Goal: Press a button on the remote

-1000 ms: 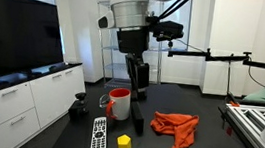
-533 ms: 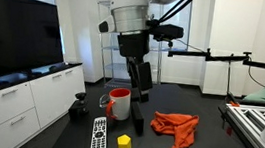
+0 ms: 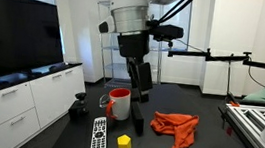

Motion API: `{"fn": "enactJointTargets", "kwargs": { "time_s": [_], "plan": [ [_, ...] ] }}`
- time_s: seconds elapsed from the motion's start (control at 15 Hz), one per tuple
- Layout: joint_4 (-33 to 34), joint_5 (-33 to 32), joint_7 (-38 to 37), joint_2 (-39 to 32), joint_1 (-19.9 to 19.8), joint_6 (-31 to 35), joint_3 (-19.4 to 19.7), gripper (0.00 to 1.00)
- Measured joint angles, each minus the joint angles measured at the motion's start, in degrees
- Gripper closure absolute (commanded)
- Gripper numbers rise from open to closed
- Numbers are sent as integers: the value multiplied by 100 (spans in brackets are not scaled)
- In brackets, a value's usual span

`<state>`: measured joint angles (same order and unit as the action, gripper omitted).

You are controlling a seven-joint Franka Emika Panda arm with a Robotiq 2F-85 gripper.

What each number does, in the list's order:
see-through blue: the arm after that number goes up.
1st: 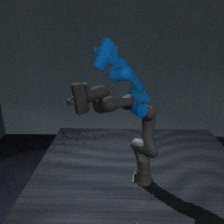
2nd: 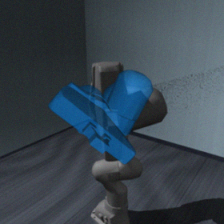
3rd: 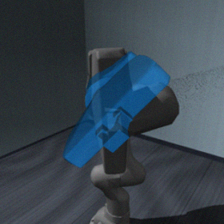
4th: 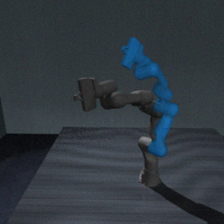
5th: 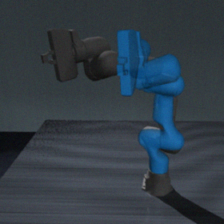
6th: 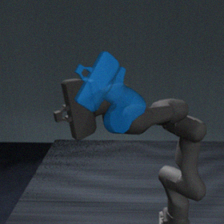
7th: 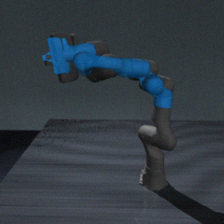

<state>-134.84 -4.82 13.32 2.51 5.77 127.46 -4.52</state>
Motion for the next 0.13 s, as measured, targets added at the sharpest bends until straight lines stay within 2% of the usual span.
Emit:
{"fn": "enactJointTargets", "kwargs": {
  "time_s": [0.13],
  "plan": [
    [0, 0, 0, 0, 0, 0, 0, 0]
  ]
}}
